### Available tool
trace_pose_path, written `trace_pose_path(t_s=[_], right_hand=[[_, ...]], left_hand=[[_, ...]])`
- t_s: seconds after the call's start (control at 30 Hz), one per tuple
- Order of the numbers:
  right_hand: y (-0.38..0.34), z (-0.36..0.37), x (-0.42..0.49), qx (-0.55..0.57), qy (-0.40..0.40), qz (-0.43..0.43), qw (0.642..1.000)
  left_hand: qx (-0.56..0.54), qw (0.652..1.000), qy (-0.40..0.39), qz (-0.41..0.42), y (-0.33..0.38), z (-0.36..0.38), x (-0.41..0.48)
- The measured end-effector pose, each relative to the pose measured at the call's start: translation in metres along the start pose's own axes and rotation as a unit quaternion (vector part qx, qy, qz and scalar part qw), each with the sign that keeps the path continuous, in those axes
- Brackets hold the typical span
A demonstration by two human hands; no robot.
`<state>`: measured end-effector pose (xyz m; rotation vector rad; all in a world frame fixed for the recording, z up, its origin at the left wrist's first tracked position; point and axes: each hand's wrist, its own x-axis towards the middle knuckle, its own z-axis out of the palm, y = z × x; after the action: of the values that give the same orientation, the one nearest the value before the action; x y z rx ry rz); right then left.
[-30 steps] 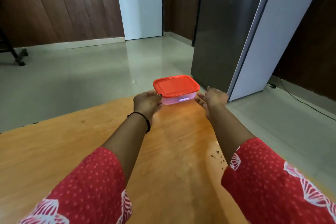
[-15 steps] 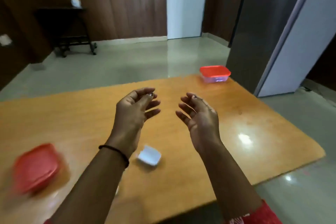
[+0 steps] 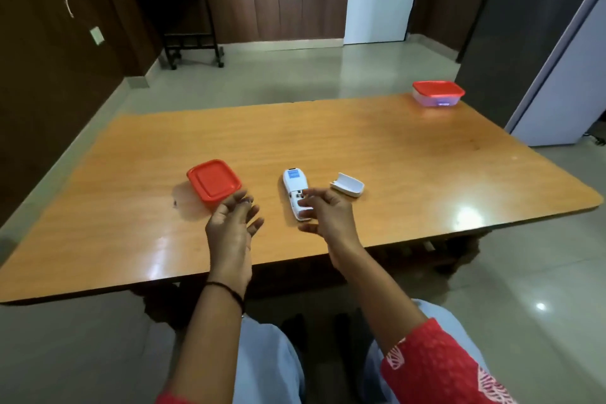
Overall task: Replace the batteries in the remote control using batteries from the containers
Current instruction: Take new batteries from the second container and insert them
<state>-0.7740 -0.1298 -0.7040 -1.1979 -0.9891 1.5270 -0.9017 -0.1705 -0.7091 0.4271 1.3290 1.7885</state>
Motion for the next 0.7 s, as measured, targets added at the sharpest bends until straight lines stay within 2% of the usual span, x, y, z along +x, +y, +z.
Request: trace_pose_path(t_s=[0.07,0.17,0.27,0.43,0.57,0.63,0.7], right_hand=[[0.018,0.018,0.014,-0.067,-0.008,-0.005,0.998],[0.037,0.045,0.041,-0.155,-0.026,-0.043,0.987],[0.058,0.077,0.073,-0.252,-0.059,-0.094,0.961],[0.082,0.124,0.112,-0.387,-0.121,-0.184,0.896],[0.088,0.150,0.128,-0.498,-0.138,-0.209,0.830],[0.089,0.156,0.131,-0.491,-0.129,-0.223,0.832],[0.086,0.154,0.125,-0.427,-0.109,-0.223,0.870]], left_hand=[[0.003,0.998,0.058,0.004,-0.010,-0.011,0.025],[0.028,0.987,0.145,0.060,-0.013,-0.021,0.064],[0.056,0.971,0.209,0.106,-0.013,-0.034,0.094],[0.073,0.971,0.204,0.103,-0.023,-0.052,0.126],[0.033,0.985,0.170,0.022,-0.030,-0.060,0.141],[-0.015,0.986,0.164,-0.009,-0.028,-0.061,0.143],[-0.052,0.985,0.163,-0.016,-0.023,-0.060,0.140]])
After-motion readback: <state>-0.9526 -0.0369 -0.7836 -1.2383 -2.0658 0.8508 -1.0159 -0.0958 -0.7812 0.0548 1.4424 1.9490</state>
